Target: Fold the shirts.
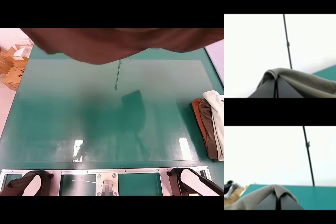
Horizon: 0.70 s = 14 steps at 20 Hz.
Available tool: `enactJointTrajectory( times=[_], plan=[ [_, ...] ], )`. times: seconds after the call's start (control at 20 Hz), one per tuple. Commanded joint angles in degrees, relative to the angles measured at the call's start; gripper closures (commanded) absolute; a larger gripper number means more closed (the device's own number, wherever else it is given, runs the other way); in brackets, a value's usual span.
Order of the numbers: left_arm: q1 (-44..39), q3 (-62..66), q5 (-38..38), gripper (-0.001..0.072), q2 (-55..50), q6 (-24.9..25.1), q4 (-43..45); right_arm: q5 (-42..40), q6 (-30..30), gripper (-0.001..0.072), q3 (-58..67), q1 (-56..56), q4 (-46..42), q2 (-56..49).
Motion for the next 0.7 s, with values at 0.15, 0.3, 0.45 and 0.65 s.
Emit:
enactJointTrajectory(
  times=[0.15,0.3,0.45,0.65],
  plan=[
    [0.0,-0.6,-5.2,0.0689,3.4,-11.5,20.5,0.8,0.3,0.0691,-0.2,-4.2,-0.2,6.3],
    [0.0,-5.2,-5.6,0.0688,-2.3,-11.6,16.3,0.8,-0.4,0.0691,-8.3,-2.7,-0.2,6.2],
    [-0.1,-10.6,-9.1,0.0688,-11.4,-6.9,7.4,-0.1,-6.0,0.069,-23.6,4.2,-0.3,5.8],
    [-0.2,-21.1,-8.9,0.0688,-26.5,-1.4,-3.0,-11.9,-10.6,0.069,-49.1,13.0,-2.0,1.8]
  ],
)
